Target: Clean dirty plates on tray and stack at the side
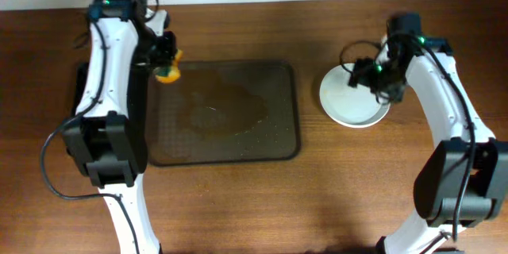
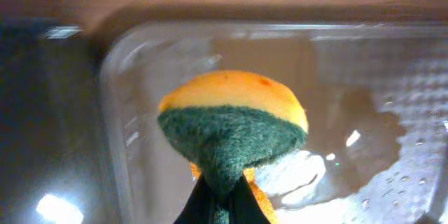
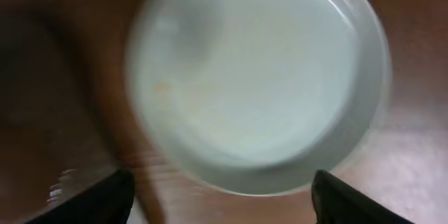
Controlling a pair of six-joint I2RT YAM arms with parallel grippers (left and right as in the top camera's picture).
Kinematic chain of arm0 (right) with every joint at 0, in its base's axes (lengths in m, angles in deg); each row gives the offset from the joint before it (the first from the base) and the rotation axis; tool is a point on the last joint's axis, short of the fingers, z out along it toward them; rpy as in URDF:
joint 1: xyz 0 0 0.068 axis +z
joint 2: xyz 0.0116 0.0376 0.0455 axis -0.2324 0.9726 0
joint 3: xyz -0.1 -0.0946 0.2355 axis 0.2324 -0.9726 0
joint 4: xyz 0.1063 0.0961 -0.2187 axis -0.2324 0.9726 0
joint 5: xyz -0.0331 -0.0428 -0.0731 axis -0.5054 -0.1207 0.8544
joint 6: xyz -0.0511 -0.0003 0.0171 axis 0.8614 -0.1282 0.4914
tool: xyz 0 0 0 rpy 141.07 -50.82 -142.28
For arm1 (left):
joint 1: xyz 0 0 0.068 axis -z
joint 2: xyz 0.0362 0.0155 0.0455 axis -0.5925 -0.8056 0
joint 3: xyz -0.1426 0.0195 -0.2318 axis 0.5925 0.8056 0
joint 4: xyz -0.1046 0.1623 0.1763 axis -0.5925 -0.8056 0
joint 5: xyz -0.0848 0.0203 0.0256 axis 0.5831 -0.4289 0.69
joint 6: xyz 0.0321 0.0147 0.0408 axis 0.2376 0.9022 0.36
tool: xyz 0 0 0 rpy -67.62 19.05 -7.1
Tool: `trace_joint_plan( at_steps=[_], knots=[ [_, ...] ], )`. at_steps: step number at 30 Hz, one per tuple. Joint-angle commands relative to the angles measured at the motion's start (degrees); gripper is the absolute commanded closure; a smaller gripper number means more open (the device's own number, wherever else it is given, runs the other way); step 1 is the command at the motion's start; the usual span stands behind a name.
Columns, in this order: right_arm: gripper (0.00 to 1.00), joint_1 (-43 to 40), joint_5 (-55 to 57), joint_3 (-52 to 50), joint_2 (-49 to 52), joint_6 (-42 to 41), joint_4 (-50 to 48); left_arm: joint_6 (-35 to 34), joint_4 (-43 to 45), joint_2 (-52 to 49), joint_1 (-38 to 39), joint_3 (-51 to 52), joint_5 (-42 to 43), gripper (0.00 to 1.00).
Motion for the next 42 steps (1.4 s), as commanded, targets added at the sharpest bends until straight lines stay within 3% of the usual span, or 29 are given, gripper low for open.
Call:
trace_joint_plan(
  at_steps=[1, 6, 10, 11, 13, 14, 21, 28, 31, 35, 42],
  knots=[
    [0.11, 4.9, -1.5, 4.4, -2.3, 1.4, -0.6, -5.5, -3.4, 0.9, -4.0, -2.1, -10.3, 1.0],
    [0.1, 10.2, 0.7, 4.4, -2.1, 1.3, -1.3, -5.5, -2.2, 0.8, -12.0, 6.7, -10.4, 1.0],
    [0.1, 10.7, 0.6, 4.4, -2.1, 1.3, -1.0, -5.5, 6.0, 0.8, -15.1, 17.2, -10.3, 1.0],
    [0.1, 10.7, 0.6, 4.4, -2.1, 1.3, -0.9, -5.5, 6.6, 0.8, -15.1, 18.0, -10.4, 0.88],
    [0.1, 10.7, 0.6, 4.4, -2.1, 1.3, -0.3, -5.5, 6.6, 0.8, -15.1, 18.2, -10.4, 0.23],
    [0.1, 10.7, 0.6, 4.4, -2.1, 1.3, 0.0, -5.5, 6.6, 0.8, -15.1, 17.9, -10.4, 0.01],
    [0.1, 10.7, 0.7, 4.6, -5.0, 1.3, 0.7, -5.4, 0.5, 8.1, -14.1, 6.2, -4.3, 0.01],
    [0.09, 10.6, 7.8, 5.6, -22.9, 2.2, 2.5, -4.6, 1.2, 22.8, -5.4, 5.1, -3.3, 0.01],
    [0.02, 10.6, 12.6, 5.6, -33.0, 2.2, 3.3, -4.6, 1.5, 23.7, -3.0, 5.1, -3.3, 0.01],
    [0.02, 10.6, 12.7, 5.6, -42.8, 2.2, 5.1, -4.6, 1.0, 23.6, -2.8, 5.1, -3.3, 0.01],
    [0.02, 10.6, 15.5, 5.5, -45.8, 2.9, 9.1, -4.6, 1.0, 23.6, -2.8, 5.1, -3.3, 0.01]
  ],
)
